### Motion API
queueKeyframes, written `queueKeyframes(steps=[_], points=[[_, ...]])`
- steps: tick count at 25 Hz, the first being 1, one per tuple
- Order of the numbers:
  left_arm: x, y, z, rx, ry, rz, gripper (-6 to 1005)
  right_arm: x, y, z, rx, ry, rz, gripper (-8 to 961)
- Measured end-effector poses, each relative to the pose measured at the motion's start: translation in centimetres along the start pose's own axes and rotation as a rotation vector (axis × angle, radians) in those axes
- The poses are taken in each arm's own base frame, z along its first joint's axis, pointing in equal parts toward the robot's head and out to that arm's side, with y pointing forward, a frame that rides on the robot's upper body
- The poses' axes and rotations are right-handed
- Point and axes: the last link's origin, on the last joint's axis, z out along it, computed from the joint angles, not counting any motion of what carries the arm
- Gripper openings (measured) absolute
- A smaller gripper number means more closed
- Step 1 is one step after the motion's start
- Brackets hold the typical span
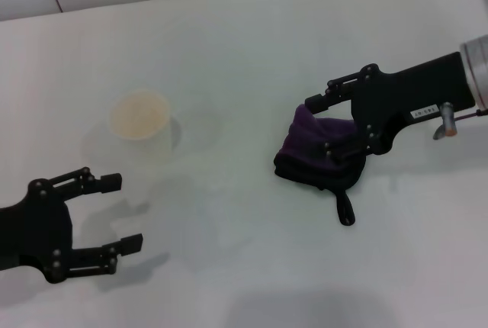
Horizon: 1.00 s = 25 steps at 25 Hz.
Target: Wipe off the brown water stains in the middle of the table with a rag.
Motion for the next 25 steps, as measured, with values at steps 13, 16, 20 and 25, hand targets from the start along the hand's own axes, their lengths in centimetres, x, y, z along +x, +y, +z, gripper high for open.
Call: queueKeyframes(steps=[13,16,20,25], points=[[-0.5,-0.1,-1.2,0.052,0.058,-0.026,861,2.4,1.2,-1.9,-0.092,-0.179,-0.015,695],[-0.6,-0.1,-1.3,0.052,0.062,-0.032,861,2.7,1.3,-2.4,-0.109,-0.218,-0.019,695],[-0.7,0.0,-1.3,0.048,0.064,-0.035,861,3.0,1.6,-3.1,-0.137,-0.233,-0.027,694],[-0.6,0.1,-1.3,0.040,0.067,-0.033,861,3.2,1.9,-4.0,-0.152,-0.244,-0.029,693]])
